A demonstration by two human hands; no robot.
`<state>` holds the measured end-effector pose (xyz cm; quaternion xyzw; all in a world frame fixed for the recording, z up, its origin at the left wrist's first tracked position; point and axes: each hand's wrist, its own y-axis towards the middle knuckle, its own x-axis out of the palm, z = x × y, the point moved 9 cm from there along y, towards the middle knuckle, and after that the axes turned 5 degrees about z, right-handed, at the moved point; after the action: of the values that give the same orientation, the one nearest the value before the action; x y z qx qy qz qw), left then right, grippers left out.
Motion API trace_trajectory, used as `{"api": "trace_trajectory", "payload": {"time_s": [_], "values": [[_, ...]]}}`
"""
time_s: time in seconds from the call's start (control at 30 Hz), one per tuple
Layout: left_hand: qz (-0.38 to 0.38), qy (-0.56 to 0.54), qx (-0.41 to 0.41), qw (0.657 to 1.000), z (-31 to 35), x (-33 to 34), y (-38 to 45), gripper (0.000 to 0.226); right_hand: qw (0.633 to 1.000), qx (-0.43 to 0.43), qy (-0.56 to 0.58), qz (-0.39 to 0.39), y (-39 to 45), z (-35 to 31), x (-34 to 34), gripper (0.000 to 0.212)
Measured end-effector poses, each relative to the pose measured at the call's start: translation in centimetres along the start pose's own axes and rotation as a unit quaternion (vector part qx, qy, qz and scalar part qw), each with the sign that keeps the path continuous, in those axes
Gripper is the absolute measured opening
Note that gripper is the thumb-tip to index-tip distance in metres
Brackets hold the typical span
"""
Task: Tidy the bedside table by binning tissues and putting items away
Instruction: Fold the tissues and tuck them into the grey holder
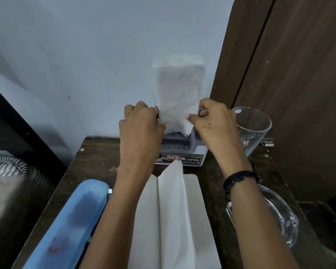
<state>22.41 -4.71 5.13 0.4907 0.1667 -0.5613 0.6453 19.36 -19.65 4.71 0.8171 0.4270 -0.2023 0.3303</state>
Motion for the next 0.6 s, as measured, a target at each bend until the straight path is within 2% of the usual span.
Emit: {"api": "trace_trajectory", "payload": {"time_s": [0.1,0.27,0.37,0.47,0.53,0.6], "values": [[0.012,-0.036,-0.010,0.999,-0.2,-0.2,0.0,0.013,1.000,-0.010,-0.003,0.012,0.0,0.0,-0.2,0.016],[-0.002,-0.040,-0.016,0.999,-0.5,0.5,-0.2,0.015,0.995,-0.023,-0.096,-0.010,0.0,0.3,0.8,0.021],[0.030,-0.067,-0.015,0.997,-0.4,0.0,-0.3,0.018,0.999,-0.016,-0.040,-0.016,0.2,0.0,0.4,0.016],[0.081,-0.111,-0.032,0.990,-0.4,-0.9,-0.5,0.020,0.998,-0.004,0.052,0.030,0.2,-0.4,-0.6,0.015],[0.080,-0.088,-0.036,0.992,-0.4,-0.7,-0.7,0.018,0.999,-0.006,0.028,0.044,0.1,-0.2,-0.4,0.020],[0.051,-0.055,-0.036,0.997,-0.6,0.2,-0.8,0.017,0.999,-0.005,-0.018,0.026,0.0,0.3,0.4,0.025]]}}
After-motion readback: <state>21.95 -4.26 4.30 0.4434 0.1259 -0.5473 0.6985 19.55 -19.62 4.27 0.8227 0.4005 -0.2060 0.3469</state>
